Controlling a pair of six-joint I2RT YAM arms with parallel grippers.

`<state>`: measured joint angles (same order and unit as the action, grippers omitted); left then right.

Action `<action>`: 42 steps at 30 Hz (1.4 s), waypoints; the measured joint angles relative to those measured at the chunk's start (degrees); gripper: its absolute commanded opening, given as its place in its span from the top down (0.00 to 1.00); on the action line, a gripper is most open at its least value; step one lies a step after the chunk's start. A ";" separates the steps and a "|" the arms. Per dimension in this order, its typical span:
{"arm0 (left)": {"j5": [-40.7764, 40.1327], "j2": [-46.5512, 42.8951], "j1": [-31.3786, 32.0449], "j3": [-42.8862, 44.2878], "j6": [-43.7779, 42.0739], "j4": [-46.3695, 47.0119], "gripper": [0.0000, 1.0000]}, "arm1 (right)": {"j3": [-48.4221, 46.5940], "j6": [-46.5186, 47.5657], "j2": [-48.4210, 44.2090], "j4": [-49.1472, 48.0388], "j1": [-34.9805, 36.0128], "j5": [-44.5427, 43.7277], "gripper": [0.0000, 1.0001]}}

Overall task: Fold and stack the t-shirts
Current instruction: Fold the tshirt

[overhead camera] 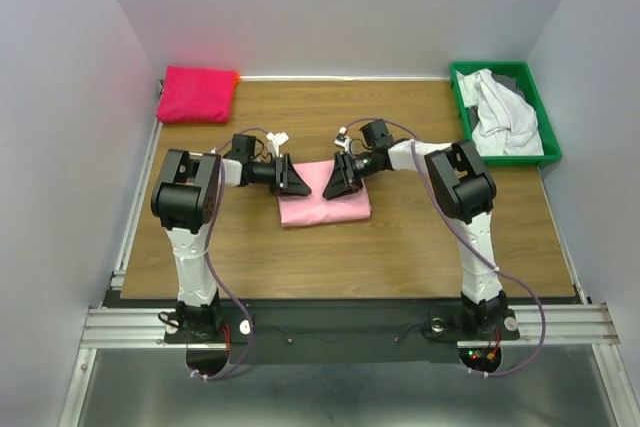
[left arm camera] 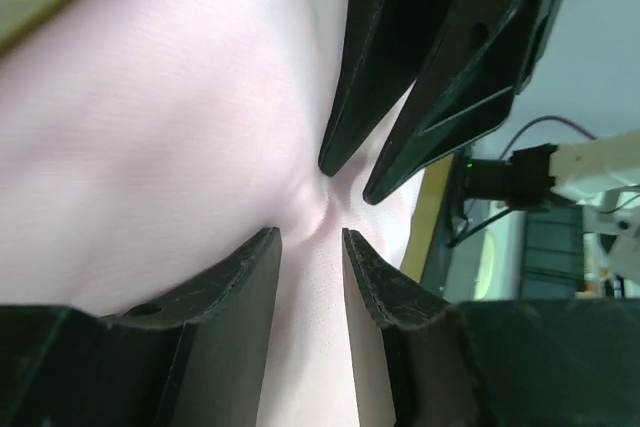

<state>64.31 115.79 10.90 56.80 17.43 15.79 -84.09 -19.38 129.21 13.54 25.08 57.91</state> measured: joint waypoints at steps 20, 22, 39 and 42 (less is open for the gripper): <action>0.33 -14.91 6.84 1.20 -7.52 -9.64 0.64 | 5.53 -4.83 -14.10 -2.29 -1.53 3.39 0.64; 0.33 -13.33 8.07 0.44 -4.57 -6.58 0.64 | 5.55 -4.31 -12.09 -2.58 -1.16 3.32 0.65; 2.47 -0.17 -2.56 -3.56 0.48 0.02 0.64 | 9.64 -5.11 -3.06 -3.43 -9.18 7.87 0.66; 1.64 -2.29 -3.37 -3.56 -5.60 -5.62 0.64 | 11.52 -4.50 -6.93 -2.36 -9.92 7.54 0.65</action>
<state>65.95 113.49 7.53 53.23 11.84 10.17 -72.58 -23.88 122.28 11.18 15.16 65.45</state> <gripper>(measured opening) 0.356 0.343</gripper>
